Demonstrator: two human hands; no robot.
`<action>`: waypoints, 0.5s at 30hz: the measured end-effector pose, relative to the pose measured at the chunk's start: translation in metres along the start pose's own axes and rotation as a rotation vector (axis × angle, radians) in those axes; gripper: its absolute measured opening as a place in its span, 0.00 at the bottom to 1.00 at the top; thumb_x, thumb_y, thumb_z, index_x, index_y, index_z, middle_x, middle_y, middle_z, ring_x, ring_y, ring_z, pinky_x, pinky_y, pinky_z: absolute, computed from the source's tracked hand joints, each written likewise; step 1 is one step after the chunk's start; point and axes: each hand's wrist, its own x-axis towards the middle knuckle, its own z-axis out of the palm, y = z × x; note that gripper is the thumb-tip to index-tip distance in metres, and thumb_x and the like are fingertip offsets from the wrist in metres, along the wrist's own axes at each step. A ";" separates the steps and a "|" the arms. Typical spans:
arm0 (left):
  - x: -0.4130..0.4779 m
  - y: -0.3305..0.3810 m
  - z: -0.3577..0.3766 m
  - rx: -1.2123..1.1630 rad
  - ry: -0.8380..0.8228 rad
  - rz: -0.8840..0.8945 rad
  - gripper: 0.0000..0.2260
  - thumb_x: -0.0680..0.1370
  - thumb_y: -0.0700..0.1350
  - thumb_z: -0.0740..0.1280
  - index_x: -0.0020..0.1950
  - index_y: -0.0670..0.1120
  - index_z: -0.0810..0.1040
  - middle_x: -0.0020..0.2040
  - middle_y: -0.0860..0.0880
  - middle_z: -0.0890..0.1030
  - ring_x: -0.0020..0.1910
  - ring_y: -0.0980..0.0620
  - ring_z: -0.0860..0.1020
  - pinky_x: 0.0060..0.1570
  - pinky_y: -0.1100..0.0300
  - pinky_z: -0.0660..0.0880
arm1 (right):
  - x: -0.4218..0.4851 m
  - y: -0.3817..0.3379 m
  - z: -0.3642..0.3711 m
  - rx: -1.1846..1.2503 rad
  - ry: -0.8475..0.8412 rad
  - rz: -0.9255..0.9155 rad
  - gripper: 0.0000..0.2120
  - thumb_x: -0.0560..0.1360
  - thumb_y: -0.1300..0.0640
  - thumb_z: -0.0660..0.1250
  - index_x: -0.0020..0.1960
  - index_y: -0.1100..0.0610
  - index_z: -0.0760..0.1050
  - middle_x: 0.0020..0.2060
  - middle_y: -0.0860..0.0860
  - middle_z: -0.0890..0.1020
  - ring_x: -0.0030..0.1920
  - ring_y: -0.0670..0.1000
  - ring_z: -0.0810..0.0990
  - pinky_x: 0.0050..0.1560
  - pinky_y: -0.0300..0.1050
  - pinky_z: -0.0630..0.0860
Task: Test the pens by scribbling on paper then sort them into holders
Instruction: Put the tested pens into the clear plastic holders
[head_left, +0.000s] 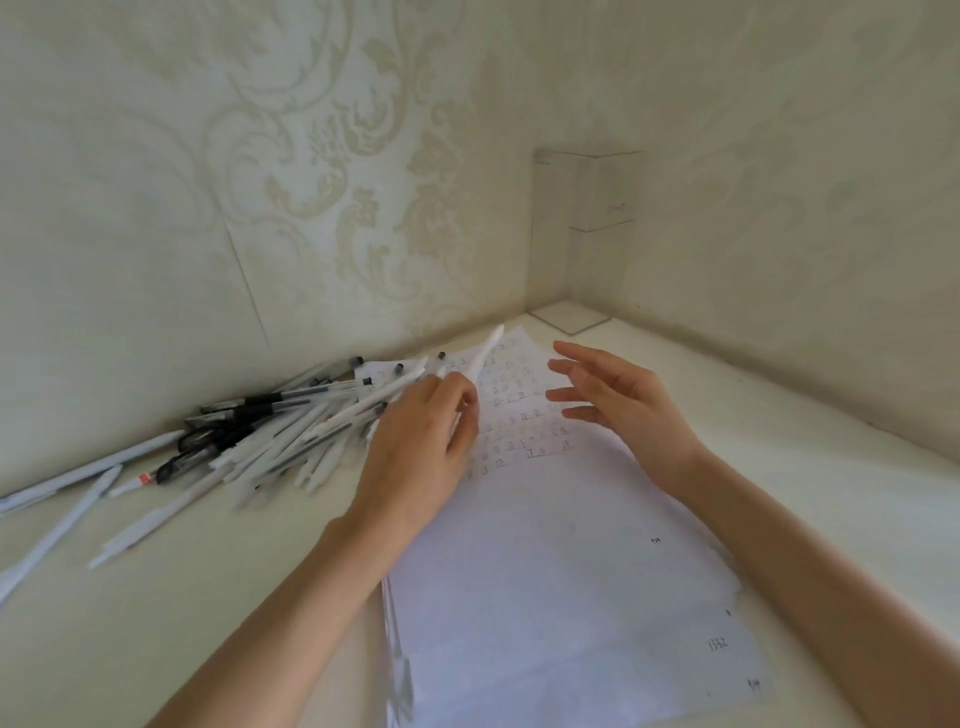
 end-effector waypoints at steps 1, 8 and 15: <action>0.000 -0.005 -0.001 0.056 0.002 -0.032 0.05 0.78 0.45 0.60 0.49 0.47 0.74 0.43 0.51 0.77 0.43 0.50 0.74 0.37 0.61 0.66 | 0.000 0.002 -0.001 -0.079 0.002 -0.011 0.14 0.79 0.61 0.61 0.62 0.49 0.74 0.59 0.49 0.80 0.51 0.46 0.82 0.55 0.43 0.78; 0.001 -0.020 0.007 0.094 -0.115 -0.093 0.12 0.79 0.54 0.59 0.58 0.53 0.77 0.57 0.53 0.77 0.63 0.50 0.70 0.61 0.57 0.61 | -0.002 0.015 0.000 -0.671 -0.097 -0.118 0.16 0.79 0.63 0.61 0.64 0.52 0.75 0.57 0.46 0.78 0.50 0.37 0.76 0.50 0.25 0.69; -0.001 -0.018 0.012 0.159 -0.155 -0.088 0.16 0.78 0.56 0.60 0.62 0.51 0.74 0.61 0.52 0.76 0.62 0.48 0.70 0.61 0.56 0.61 | -0.003 0.022 0.003 -0.934 -0.187 -0.240 0.15 0.76 0.64 0.61 0.61 0.57 0.77 0.55 0.52 0.80 0.54 0.51 0.76 0.58 0.41 0.70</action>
